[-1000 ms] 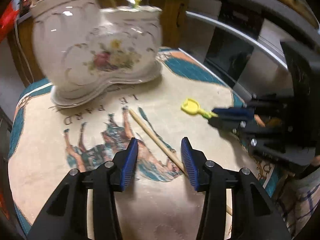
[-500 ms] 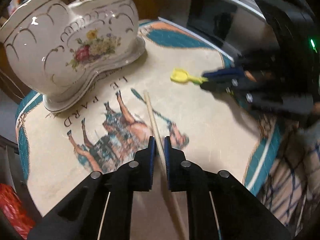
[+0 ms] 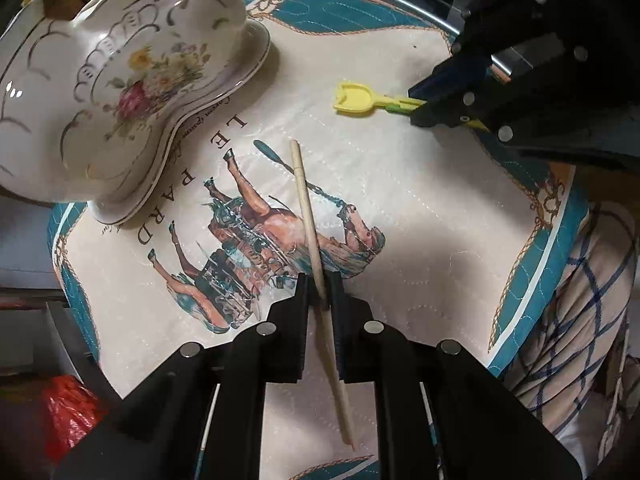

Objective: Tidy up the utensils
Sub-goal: 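Grasp the last chopstick with the left tool while the right tool grasps the second yellow spoon, then lift the chopstick over the tall holder while the right tool lifts the yellow spoon over the short holder, then open the left tool to drop the chopstick while the right tool drops the yellow spoon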

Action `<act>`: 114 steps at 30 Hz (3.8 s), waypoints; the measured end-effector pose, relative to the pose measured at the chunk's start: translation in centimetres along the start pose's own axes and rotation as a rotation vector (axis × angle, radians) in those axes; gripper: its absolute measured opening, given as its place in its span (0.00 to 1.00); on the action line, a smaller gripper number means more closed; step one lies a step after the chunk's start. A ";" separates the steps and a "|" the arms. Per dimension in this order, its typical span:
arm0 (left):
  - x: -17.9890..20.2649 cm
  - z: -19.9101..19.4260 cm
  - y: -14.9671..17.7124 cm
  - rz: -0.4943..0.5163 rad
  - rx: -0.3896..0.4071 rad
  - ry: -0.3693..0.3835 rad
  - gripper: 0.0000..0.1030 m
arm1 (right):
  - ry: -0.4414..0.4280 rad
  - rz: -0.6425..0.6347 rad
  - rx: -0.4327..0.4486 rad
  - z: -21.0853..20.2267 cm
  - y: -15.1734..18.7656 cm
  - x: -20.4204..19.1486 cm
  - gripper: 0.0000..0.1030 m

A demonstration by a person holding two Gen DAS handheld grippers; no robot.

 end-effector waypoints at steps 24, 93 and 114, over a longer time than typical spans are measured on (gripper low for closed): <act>-2.2 -7.1 3.6 -0.240 0.692 0.175 0.04 | -0.160 0.189 0.538 -7.6 -0.5 0.8 0.10; -11.0 -17.7 -5.2 -0.403 1.342 -0.540 0.05 | -0.012 0.246 1.047 -10.0 -11.1 4.6 0.10; -12.8 -17.7 -3.5 -0.480 1.309 -0.540 0.05 | 0.003 0.253 0.965 -7.8 -10.4 3.9 0.10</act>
Point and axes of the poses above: each gripper's, at about its wrist camera, not at the fingertips, and z roughly the way its jaws point, x to its right, y to its underside, the point moved 6 cm from there along z, roughly the way its jaws point, and after that the axes turned 3 degrees about x, right-handed, at the moved point
